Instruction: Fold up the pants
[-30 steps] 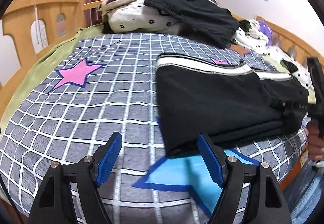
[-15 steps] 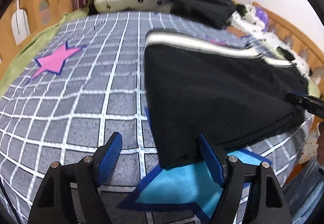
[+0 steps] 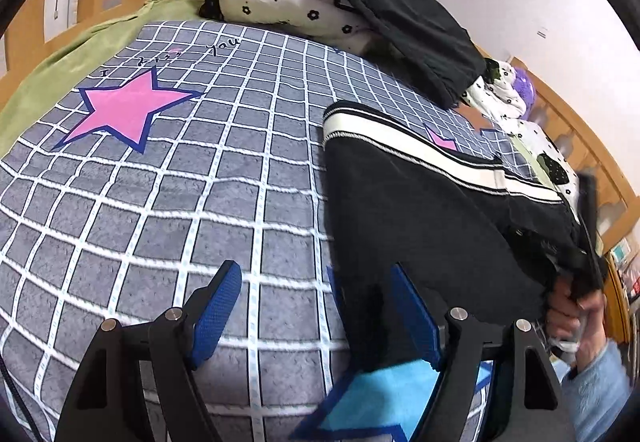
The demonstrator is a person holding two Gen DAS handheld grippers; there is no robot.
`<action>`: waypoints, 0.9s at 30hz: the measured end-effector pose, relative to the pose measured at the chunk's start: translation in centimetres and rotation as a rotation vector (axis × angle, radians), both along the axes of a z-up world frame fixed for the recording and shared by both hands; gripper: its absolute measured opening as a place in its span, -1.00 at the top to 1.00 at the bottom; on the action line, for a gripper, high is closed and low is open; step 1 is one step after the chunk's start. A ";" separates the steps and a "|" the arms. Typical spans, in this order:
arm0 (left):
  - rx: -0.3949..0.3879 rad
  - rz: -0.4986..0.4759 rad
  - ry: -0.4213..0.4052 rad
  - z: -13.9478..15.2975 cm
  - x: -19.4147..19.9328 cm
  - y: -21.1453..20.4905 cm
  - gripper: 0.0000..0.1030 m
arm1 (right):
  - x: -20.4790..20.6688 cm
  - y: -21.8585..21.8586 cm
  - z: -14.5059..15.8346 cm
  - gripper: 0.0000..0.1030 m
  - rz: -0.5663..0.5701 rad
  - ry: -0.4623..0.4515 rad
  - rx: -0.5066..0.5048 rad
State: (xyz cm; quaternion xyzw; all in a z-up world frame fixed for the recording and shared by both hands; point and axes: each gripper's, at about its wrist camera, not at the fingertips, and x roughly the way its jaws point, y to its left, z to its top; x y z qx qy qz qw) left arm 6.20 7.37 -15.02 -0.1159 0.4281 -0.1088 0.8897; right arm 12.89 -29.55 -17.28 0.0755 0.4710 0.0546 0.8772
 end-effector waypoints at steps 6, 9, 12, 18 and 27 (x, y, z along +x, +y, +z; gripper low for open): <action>0.010 -0.038 0.014 -0.1 2.6 -1.9 -0.45 | -6.9 -5.5 3.7 -0.30 -0.109 -0.151 -0.063; 0.000 -0.077 0.038 -0.6 4.5 -3.1 -0.43 | -10.9 -11.1 4.9 -0.33 -0.260 -0.185 -0.147; -0.075 -0.106 0.093 -1.7 6.7 -3.6 -0.42 | -13.2 -16.1 4.8 -0.33 -0.401 -0.169 -0.227; -0.164 -0.103 0.126 -3.2 9.0 -3.3 -0.07 | -13.2 -23.3 1.7 -0.33 -0.511 -0.117 -0.048; -0.178 -0.171 0.126 -3.8 11.7 -5.1 0.10 | -7.1 -28.1 0.6 -0.31 -0.550 -0.159 0.058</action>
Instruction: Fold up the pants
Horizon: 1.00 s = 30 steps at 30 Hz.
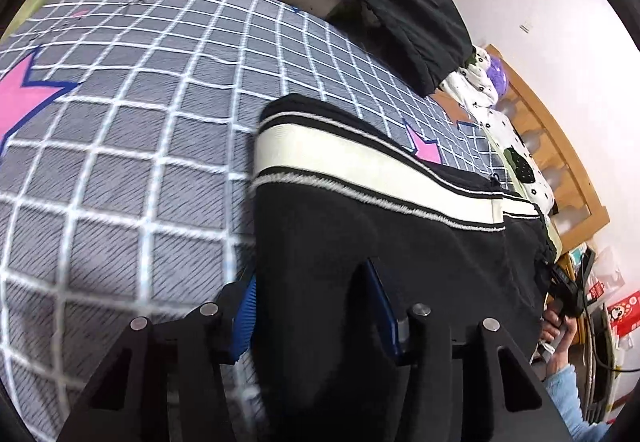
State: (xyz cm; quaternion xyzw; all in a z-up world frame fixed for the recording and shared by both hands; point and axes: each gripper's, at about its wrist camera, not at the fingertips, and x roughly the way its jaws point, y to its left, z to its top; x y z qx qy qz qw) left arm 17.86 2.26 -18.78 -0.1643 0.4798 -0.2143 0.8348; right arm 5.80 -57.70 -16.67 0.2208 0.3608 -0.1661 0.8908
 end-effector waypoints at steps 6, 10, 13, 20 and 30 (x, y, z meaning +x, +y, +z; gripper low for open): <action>0.038 0.007 -0.028 1.1 0.2 -0.8 0.76 | 1.0 0.4 0.6 0.50 0.010 0.030 -0.118; -0.001 0.052 -0.065 3.8 -0.3 -0.5 0.82 | 0.5 3.6 5.0 0.75 0.047 -0.044 -0.268; -0.027 0.050 -0.117 6.5 -0.6 -0.7 0.82 | 1.0 6.6 9.1 0.77 0.056 -0.107 -0.356; 0.001 0.058 -0.285 14.2 -2.8 3.5 0.82 | 1.2 14.1 18.3 0.77 0.153 -0.295 -0.374; 0.239 0.175 -0.131 8.9 -3.1 16.7 0.79 | 2.2 20.1 10.6 0.76 0.368 -0.202 -0.220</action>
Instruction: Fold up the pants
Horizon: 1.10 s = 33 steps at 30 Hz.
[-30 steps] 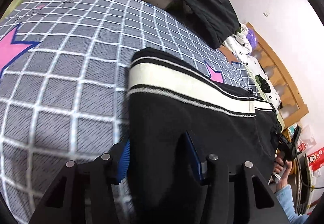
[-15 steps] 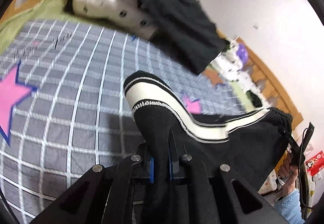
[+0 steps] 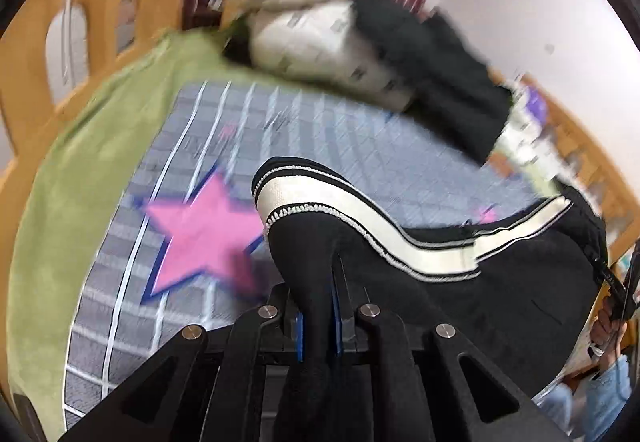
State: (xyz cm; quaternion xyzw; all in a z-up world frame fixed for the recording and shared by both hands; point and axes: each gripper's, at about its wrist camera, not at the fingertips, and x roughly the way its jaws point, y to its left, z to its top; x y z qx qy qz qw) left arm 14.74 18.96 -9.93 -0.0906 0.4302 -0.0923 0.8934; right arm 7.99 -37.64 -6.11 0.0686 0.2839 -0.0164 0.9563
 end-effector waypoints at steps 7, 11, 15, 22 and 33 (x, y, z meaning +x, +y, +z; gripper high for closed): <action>0.031 0.109 0.051 -6.0 -0.7 1.5 0.29 | 0.2 -1.6 -10.1 0.43 -0.058 0.275 -0.015; 0.204 0.111 -0.039 -3.0 -2.1 -0.1 0.23 | -2.1 -2.0 -7.8 0.27 -0.068 0.282 -0.089; 0.174 0.045 -0.131 -0.1 -1.4 -1.5 -0.08 | -3.7 -2.6 -3.9 0.24 -0.080 0.178 -0.092; 0.203 0.010 -0.040 -3.1 3.2 -5.7 -0.11 | 2.0 -1.2 -5.3 0.12 -0.016 0.163 -0.073; 0.204 0.040 0.010 -3.8 1.5 -5.8 -0.12 | 1.7 3.6 -4.2 0.15 0.026 0.254 -0.105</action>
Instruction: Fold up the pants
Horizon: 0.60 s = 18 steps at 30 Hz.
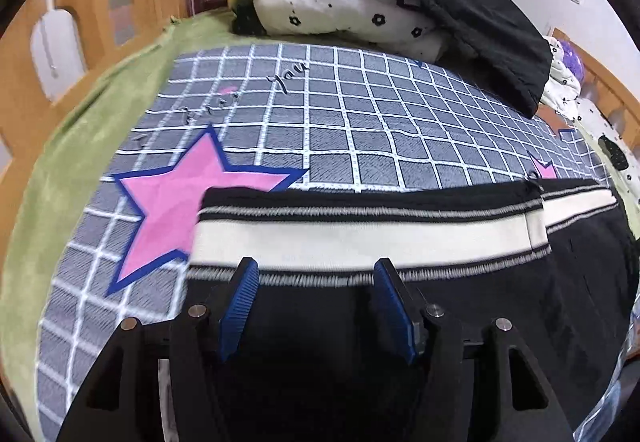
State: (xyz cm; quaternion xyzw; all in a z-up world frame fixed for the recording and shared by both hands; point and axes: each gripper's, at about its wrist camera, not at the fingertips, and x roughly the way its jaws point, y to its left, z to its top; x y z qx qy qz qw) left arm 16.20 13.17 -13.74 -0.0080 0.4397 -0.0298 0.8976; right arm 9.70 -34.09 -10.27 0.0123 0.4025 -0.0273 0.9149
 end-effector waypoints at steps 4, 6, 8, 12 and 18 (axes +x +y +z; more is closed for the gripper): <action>0.029 0.052 -0.025 0.3 -3.9 0.7 -0.12 | -1.6 6.0 1.6 0.13 0.133 -0.023 0.112; 0.008 0.060 -0.026 0.4 -6.1 1.8 -0.12 | -2.4 9.6 1.5 0.13 0.216 -0.023 0.189; -0.010 0.066 -0.022 0.4 -8.2 3.0 -0.12 | -3.2 13.8 0.8 0.13 0.280 0.003 0.224; -0.021 0.072 -0.006 0.0 -11.8 5.0 -0.17 | -4.1 18.6 -0.5 0.13 0.349 0.041 0.273; -0.108 0.079 -0.005 -0.8 -14.5 7.3 -0.17 | -4.1 22.2 -3.3 0.82 0.395 0.144 0.314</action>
